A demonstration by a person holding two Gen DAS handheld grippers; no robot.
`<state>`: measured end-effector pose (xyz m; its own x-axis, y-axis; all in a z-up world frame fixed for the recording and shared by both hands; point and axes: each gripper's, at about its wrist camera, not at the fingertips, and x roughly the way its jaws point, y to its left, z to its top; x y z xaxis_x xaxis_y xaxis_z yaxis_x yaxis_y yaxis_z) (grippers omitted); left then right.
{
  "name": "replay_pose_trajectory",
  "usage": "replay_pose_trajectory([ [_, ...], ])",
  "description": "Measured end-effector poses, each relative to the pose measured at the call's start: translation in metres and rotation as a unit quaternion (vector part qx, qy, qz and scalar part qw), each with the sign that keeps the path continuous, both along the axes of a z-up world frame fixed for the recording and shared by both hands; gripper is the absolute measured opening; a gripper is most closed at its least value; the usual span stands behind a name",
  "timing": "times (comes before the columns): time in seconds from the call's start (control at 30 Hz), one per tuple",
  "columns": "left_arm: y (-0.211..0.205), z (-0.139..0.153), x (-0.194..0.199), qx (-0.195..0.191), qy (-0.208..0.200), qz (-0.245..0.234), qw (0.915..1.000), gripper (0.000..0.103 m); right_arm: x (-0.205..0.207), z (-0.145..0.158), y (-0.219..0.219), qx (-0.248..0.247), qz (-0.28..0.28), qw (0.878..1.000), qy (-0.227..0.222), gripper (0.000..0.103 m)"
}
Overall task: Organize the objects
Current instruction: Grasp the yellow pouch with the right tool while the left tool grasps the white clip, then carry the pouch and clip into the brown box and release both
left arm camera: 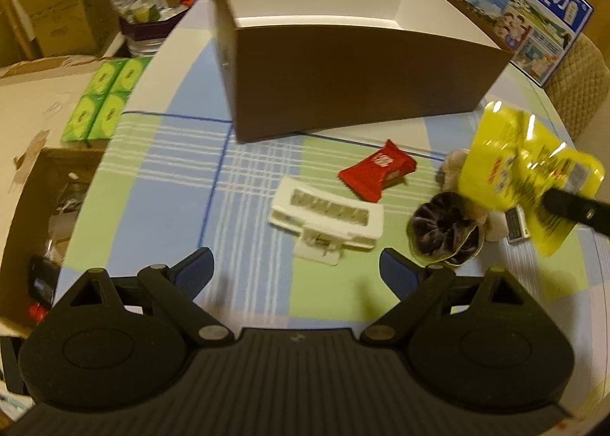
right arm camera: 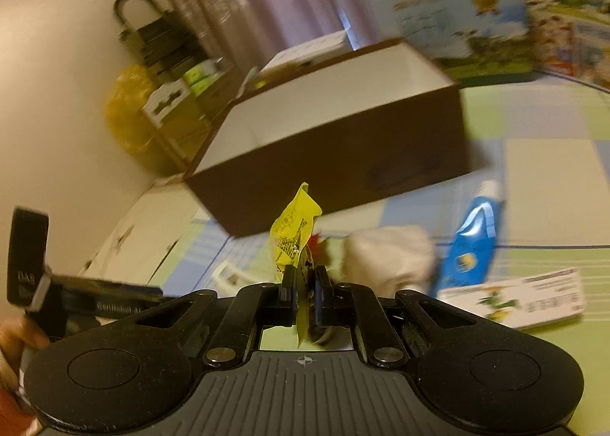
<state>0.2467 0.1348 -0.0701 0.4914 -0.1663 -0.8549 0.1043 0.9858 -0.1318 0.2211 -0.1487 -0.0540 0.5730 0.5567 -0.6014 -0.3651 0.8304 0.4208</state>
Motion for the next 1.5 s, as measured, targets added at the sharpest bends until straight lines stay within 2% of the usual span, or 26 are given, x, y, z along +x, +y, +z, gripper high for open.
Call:
replay_pose_trajectory([
  [0.33, -0.024, -0.019, 0.026, 0.018, 0.001, -0.052, 0.9985, 0.092, -0.002, 0.012, -0.044, -0.013, -0.082, 0.997, 0.000, 0.005],
  [0.57, -0.031, -0.033, 0.041, 0.038, 0.009, -0.073, 0.9965, 0.092, -0.004, 0.015, -0.058, -0.022, -0.111, 0.994, 0.007, 0.005],
  [0.9, -0.038, -0.048, 0.060, 0.052, 0.021, -0.087, 0.9946, 0.092, -0.001, 0.014, -0.062, -0.028, -0.120, 0.992, 0.015, 0.005],
  [1.0, -0.038, -0.050, 0.061, 0.049, 0.022, -0.090, 0.9945, 0.087, 0.000, 0.013, -0.063, -0.029, -0.122, 0.992, 0.018, 0.005],
  [1.1, -0.039, -0.051, 0.060, 0.050, 0.020, -0.092, 0.9943, 0.086, 0.000, 0.012, -0.063, -0.030, -0.123, 0.992, 0.019, 0.005],
  [1.5, -0.037, -0.036, 0.055, 0.046, 0.006, -0.083, 0.9955, 0.085, 0.006, 0.010, -0.060, -0.031, -0.116, 0.992, 0.028, 0.005],
])
